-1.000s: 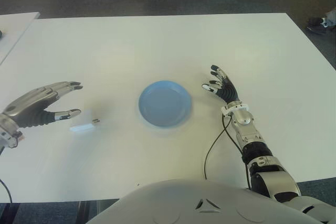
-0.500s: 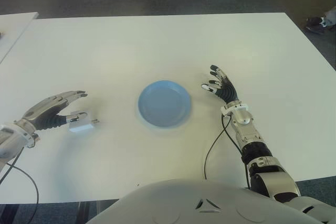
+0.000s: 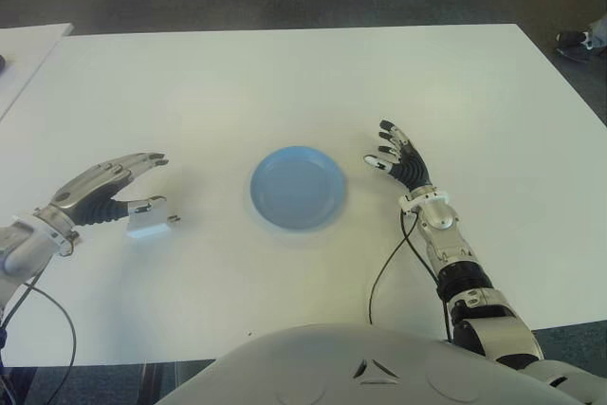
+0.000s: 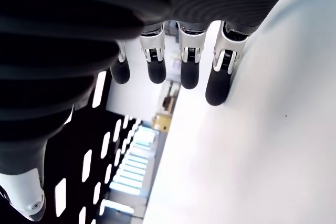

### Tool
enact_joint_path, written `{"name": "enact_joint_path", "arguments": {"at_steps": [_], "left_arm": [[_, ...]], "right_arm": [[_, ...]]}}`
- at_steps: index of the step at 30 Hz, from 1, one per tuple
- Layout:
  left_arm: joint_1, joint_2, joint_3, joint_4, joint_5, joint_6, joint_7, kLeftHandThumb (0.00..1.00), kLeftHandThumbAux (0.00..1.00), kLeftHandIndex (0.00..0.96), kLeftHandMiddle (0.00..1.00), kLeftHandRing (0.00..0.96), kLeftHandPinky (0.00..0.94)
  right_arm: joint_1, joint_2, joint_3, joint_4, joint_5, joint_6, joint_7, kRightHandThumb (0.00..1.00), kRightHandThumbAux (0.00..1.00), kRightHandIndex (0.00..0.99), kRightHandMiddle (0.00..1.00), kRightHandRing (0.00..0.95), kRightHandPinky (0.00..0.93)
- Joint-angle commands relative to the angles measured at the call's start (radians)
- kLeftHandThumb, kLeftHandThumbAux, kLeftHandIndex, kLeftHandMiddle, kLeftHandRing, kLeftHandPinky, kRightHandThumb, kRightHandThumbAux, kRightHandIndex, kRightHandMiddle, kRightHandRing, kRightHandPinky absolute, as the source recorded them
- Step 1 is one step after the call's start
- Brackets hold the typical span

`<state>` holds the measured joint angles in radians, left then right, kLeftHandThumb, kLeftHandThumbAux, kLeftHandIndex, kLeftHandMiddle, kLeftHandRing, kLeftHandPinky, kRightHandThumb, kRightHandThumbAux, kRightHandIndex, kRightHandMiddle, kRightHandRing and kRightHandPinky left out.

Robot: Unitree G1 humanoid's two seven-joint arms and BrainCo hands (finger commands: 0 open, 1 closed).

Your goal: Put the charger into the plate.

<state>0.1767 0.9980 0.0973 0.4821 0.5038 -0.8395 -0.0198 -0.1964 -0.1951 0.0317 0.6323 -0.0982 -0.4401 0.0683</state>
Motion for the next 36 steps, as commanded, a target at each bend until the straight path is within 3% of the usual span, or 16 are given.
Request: {"name": "enact_joint_path", "arguments": {"at_steps": [1,7,12,17,24,36], "left_arm": [[0.004,-0.030,-0.023,-0.005,0.017,0.014,0.013,0.428,0.157,0.000,0.000,0.000,0.000],[-0.011,-0.047,-0.040,-0.030,0.020,0.037,0.005,0.440,0.153,0.000,0.000,0.000,0.000],[-0.100,-0.067,-0.083,-0.004,0.053,0.057,0.016,0.440,0.158,0.000,0.000,0.000,0.008],[-0.183,-0.083,-0.116,0.057,0.074,0.044,0.041,0.447,0.167,0.000,0.000,0.000,0.005],[-0.233,-0.085,-0.159,0.112,0.120,0.029,0.099,0.445,0.164,0.000,0.000,0.000,0.011],[-0.195,-0.068,-0.178,0.109,0.155,0.003,0.186,0.452,0.160,0.000,0.000,0.000,0.024]], "right_arm": [[0.070,-0.010,-0.002,-0.012,-0.007,0.028,0.003,0.136,0.630,0.000,0.039,0.083,0.164],[0.126,-0.025,-0.017,-0.120,0.003,0.067,0.012,0.165,0.634,0.000,0.041,0.088,0.176],[0.091,-0.055,-0.057,-0.095,0.029,0.091,0.024,0.174,0.637,0.000,0.045,0.089,0.167],[0.064,-0.053,-0.079,-0.032,0.034,0.048,0.008,0.166,0.635,0.000,0.054,0.092,0.161],[0.057,-0.040,-0.079,-0.019,0.021,0.011,-0.012,0.164,0.635,0.000,0.054,0.089,0.151],[0.114,-0.033,-0.078,-0.041,-0.005,-0.074,-0.061,0.175,0.624,0.000,0.045,0.077,0.143]]}}
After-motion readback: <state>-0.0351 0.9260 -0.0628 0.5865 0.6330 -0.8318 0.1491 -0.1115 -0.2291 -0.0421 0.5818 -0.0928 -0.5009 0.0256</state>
